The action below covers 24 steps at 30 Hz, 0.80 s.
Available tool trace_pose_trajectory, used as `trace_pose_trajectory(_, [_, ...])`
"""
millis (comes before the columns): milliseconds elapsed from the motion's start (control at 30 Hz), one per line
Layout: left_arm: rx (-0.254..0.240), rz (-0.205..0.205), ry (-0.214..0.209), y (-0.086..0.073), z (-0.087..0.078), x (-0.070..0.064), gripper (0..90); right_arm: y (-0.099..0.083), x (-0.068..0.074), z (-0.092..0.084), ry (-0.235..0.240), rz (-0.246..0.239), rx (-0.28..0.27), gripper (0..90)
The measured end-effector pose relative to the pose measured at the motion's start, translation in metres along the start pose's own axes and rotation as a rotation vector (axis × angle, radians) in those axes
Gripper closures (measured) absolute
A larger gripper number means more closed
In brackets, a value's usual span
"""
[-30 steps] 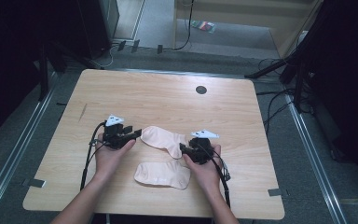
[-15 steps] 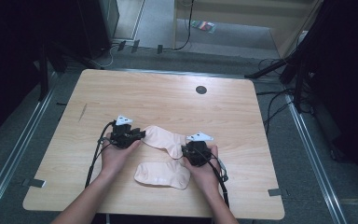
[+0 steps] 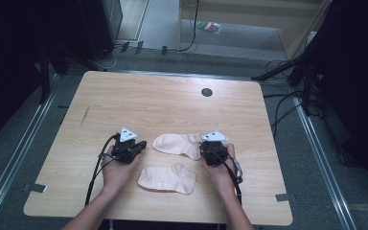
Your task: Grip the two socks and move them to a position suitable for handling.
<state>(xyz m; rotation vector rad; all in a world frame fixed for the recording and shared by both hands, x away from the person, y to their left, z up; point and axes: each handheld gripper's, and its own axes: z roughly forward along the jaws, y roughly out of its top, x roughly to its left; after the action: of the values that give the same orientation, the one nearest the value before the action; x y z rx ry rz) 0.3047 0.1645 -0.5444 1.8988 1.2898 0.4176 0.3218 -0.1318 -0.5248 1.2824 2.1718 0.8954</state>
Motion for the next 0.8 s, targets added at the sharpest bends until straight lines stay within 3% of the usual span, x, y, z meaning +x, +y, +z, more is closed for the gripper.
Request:
trace_pose_trajectory(100, [-0.016, -0.018, -0.008, -0.005, -0.001, 0.001, 90.0, -0.002, -0.006, 0.001, 0.053, 0.028, -0.006, 87.1])
trace_pose_trajectory(167, [-0.053, -0.044, -0.047, -0.002, -0.002, 0.004, 89.9, -0.002, -0.006, 0.001, 0.064, 0.017, -0.014, 85.5])
trace_pose_trajectory(200, [-0.054, -0.057, -0.050, 0.002, 0.000, 0.005, 85.6, -0.001, -0.007, 0.001, 0.066, 0.009, -0.016, 85.9])
trace_pose_trajectory(267, [-0.047, -0.066, -0.054, 0.010, 0.006, 0.005, 75.6, -0.001, -0.006, 0.001, 0.079, -0.001, -0.013, 86.5])
trace_pose_trajectory(433, [-0.019, -0.097, -0.050, 0.030, 0.031, 0.007, 69.1, -0.003, -0.002, 0.005, 0.088, -0.048, -0.003, 86.7])
trace_pose_trajectory(533, [-0.004, -0.065, -0.026, 0.035, 0.040, 0.002, 72.6, -0.003, 0.000, 0.006, 0.083, -0.052, -0.006, 86.7])
trace_pose_trajectory(633, [0.015, -0.009, 0.037, 0.036, 0.043, -0.003, 90.0, -0.003, -0.001, 0.006, 0.084, -0.051, -0.010, 86.7])
trace_pose_trajectory(800, [0.006, 0.032, 0.033, 0.031, 0.030, -0.004, 90.0, -0.002, -0.003, 0.004, 0.083, -0.046, -0.024, 86.8])
